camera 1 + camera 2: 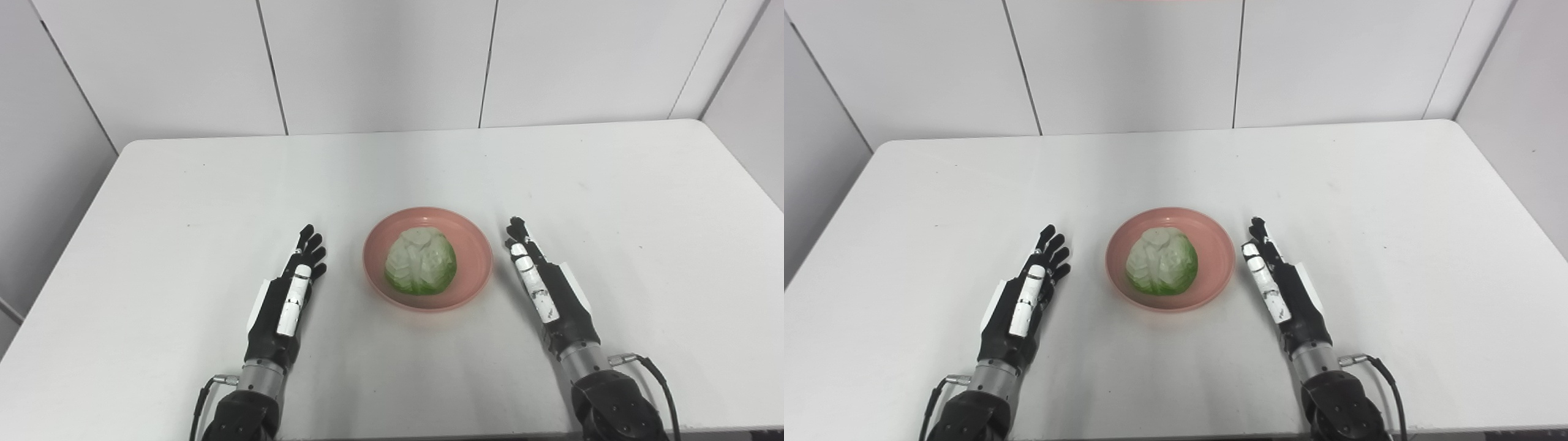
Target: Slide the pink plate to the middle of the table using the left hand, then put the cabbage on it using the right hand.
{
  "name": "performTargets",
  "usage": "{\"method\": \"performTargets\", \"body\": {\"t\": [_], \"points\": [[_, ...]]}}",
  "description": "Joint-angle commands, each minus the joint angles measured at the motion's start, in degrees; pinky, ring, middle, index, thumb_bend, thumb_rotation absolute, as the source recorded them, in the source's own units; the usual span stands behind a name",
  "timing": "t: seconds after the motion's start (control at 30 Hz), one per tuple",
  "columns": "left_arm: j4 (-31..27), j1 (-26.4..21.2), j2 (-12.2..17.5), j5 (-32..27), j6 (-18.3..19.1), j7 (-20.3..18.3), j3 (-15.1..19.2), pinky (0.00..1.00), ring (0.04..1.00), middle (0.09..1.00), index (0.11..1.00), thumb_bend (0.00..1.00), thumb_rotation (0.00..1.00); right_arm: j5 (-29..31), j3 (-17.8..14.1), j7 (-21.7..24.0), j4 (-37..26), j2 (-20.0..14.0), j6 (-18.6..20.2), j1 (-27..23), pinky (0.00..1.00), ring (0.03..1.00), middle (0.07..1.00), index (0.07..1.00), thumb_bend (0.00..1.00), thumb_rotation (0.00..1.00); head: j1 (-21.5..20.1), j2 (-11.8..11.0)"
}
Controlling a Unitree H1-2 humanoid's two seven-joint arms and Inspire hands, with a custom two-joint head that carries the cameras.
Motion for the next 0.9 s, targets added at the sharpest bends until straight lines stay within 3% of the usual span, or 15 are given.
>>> {"method": "performTargets", "body": {"t": [0.0,0.87], "points": [[1.68,-0.30,0.12,-0.13,0.36,-0.10,0.06,0.95,0.968,0.983,0.977,0.37,1.00,0.47,0.58,0.62,-0.43,0.13,1.13,-0.79,0.99,0.971,0.979,0.985,0.24,1.00,0.07,0.08],[1.21,-0.12,0.17,-0.27,0.67,-0.16,0.13,0.95,0.965,0.979,0.973,0.38,1.00,0.31,0.89,0.48,-1.05,0.09,1.55,-0.76,0.99,0.971,0.977,0.982,0.25,1.00,-0.07,0.52]]}}
